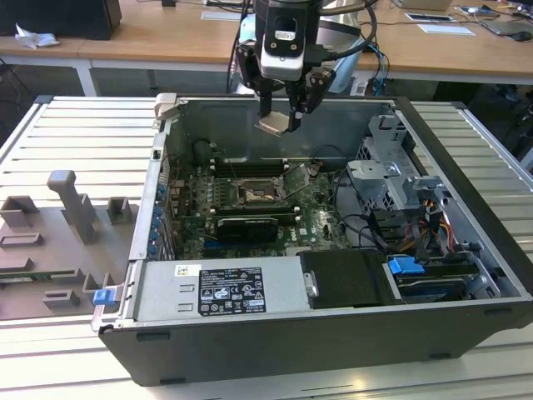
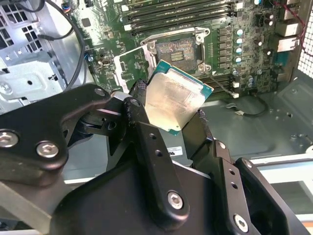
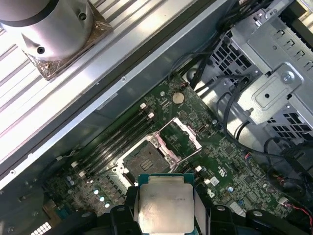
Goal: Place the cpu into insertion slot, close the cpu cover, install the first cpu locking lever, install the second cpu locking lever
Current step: 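Place the cpu into insertion slot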
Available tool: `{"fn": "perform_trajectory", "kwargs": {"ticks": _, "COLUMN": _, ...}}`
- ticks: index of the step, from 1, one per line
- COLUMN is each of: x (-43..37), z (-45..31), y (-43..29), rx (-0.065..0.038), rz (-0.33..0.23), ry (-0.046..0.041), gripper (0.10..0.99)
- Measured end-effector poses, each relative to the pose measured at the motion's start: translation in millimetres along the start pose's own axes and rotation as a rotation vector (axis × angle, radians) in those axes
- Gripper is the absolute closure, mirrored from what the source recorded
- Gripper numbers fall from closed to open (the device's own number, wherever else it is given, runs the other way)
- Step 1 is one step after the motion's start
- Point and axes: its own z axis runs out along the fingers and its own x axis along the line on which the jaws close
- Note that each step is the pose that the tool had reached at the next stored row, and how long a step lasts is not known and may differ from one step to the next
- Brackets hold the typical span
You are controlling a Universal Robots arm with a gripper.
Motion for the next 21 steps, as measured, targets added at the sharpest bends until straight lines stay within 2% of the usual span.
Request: {"fn": "perform_trajectory", "kwargs": {"ticks": 21, "x": 0.0, "z": 1.9, "y": -0.2, "rx": -0.003, "rz": 0.180, "ry": -0.0155, "gripper": 0.549}}
